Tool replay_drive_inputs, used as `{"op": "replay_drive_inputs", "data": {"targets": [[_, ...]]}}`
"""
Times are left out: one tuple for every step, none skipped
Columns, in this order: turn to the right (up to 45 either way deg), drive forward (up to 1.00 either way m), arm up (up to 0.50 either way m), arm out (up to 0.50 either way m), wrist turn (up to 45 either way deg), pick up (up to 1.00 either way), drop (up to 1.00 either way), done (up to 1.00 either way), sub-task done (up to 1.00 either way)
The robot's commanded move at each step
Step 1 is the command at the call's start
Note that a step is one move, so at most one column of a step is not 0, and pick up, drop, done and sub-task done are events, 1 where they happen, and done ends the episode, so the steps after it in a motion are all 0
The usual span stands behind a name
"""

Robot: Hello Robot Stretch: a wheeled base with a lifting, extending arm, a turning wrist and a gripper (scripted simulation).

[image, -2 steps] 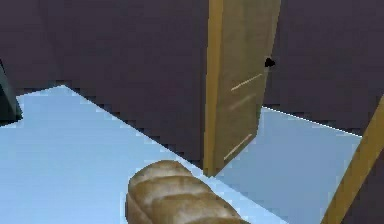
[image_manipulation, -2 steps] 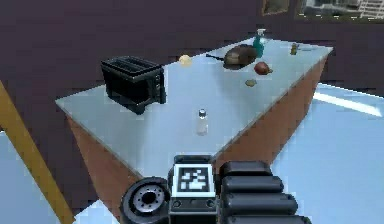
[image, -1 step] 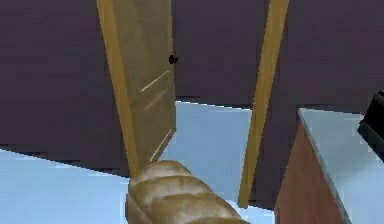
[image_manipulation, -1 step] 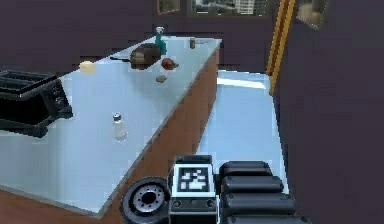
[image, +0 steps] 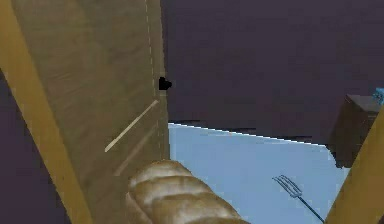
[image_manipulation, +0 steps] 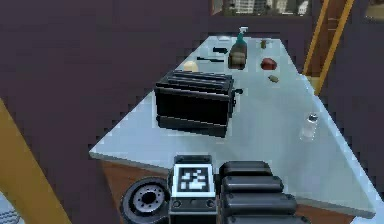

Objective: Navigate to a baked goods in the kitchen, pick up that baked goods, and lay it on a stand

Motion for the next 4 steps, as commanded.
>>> {"op": "replay_drive_inputs", "data": {"targets": [[24.0,0.0,0.0,0.0,0.0,0.0,0.0,0.0,0.0],[0.0,0.05,0.0,0.0,0.0,0.0,0.0,0.0,0.0],[-18.0,0.0,0.0,0.0,0.0,0.0,0.0,0.0,0.0],[0.0,0.55,0.0,0.0,0.0,0.0,0.0,0.0,0.0]]}}
